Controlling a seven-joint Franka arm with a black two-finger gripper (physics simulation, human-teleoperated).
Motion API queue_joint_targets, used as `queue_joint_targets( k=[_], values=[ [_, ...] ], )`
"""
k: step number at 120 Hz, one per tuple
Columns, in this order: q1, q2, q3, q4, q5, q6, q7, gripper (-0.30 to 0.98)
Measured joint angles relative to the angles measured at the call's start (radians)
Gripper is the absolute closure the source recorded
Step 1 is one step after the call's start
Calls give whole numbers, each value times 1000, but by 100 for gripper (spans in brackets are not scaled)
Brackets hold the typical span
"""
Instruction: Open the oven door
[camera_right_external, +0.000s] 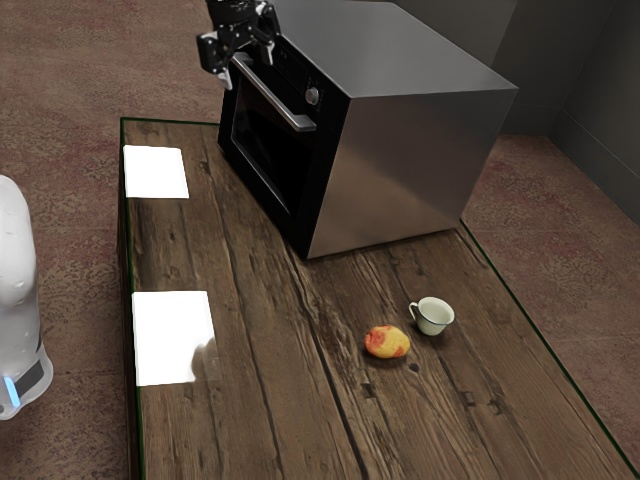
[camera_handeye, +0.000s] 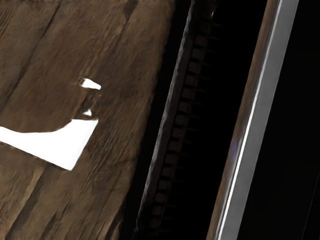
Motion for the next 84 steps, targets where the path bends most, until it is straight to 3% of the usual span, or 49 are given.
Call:
queue_joint_targets(
  k=[84],
  values=[
    [-4,7,0,-90,-11,107,149,0]
  ],
)
